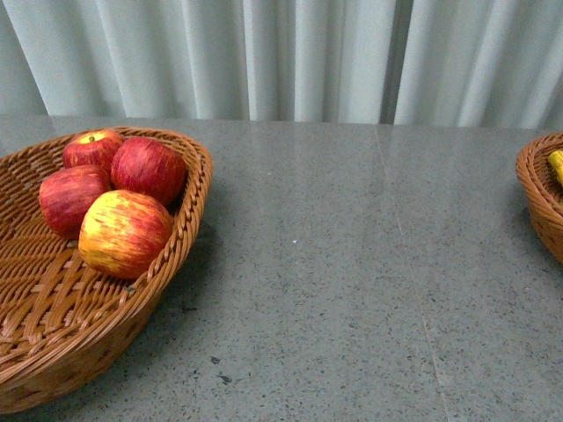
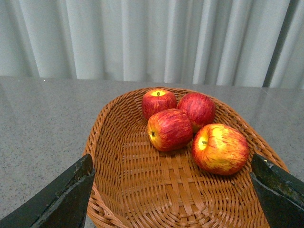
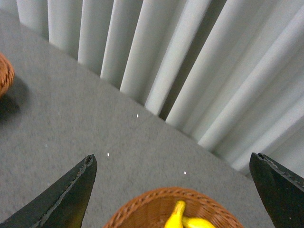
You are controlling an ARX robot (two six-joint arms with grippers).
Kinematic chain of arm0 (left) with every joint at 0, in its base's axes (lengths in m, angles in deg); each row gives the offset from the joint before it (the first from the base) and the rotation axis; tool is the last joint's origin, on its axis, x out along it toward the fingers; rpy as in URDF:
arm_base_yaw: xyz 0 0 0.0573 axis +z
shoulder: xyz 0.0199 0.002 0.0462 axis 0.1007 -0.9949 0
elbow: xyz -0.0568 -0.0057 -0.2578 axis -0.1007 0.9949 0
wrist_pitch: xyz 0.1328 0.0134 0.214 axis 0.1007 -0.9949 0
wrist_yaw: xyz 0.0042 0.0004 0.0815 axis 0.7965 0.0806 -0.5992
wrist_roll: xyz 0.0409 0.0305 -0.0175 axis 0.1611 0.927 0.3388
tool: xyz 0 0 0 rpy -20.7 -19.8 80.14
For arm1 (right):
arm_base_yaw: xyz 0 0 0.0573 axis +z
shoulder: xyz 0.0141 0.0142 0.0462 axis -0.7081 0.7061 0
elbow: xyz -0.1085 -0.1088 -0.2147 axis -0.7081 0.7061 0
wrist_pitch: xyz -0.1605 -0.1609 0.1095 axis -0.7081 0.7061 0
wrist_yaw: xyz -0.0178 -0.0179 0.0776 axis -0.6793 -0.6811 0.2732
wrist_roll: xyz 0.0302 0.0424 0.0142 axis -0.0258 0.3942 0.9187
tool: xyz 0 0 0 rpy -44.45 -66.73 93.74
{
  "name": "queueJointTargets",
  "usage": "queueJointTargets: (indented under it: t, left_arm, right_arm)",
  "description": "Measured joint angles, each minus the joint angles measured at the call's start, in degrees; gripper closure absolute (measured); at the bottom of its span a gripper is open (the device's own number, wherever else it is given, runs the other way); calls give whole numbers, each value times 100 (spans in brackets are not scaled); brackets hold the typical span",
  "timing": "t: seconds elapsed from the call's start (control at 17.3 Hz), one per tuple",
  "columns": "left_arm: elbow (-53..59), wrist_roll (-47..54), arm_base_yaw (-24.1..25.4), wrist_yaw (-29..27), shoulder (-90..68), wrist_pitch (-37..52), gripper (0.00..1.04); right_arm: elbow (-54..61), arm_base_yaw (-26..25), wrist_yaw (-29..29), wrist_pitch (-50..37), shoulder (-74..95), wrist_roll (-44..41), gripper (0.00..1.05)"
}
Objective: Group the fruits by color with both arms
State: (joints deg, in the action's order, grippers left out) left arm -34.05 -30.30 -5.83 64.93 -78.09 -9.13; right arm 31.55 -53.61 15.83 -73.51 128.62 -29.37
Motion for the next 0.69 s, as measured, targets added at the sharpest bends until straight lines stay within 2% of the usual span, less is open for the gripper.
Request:
queueJointTargets:
  t: [0.06, 0.12, 0.17, 0.23, 0.29, 0.35, 0.4, 0.69]
  left_arm:
    - [0, 0, 0, 2, 0, 2, 7]
    - [0, 0, 0, 2, 0, 2, 7]
    - [0, 0, 0, 0, 0, 2, 7]
    - [0, -2, 0, 0, 0, 2, 7]
    - [0, -2, 0, 0, 0, 0, 7]
    - [0, 0, 0, 2, 0, 0, 7]
    - [0, -2, 0, 2, 0, 2, 7]
    - [0, 0, 0, 2, 0, 2, 7]
  right_arm:
    - [249, 76, -9, -496, -275, 509, 7]
    - [903, 310, -243, -1281, -918, 1727, 7]
    - [2153, 1338, -1676, -1246, -2500, 2822, 15]
    - [3499, 2065, -4087, -385, -3998, 2793, 44]
    - [3836, 2072, -4448, -175, -4509, 2796, 53]
    - [4249, 1982, -4433, -87, -5219, 2796, 66]
    - [4409, 1908, -4345, -85, -5506, 2796, 74]
    - [4597, 1628, -4116, -105, -5786, 2793, 98]
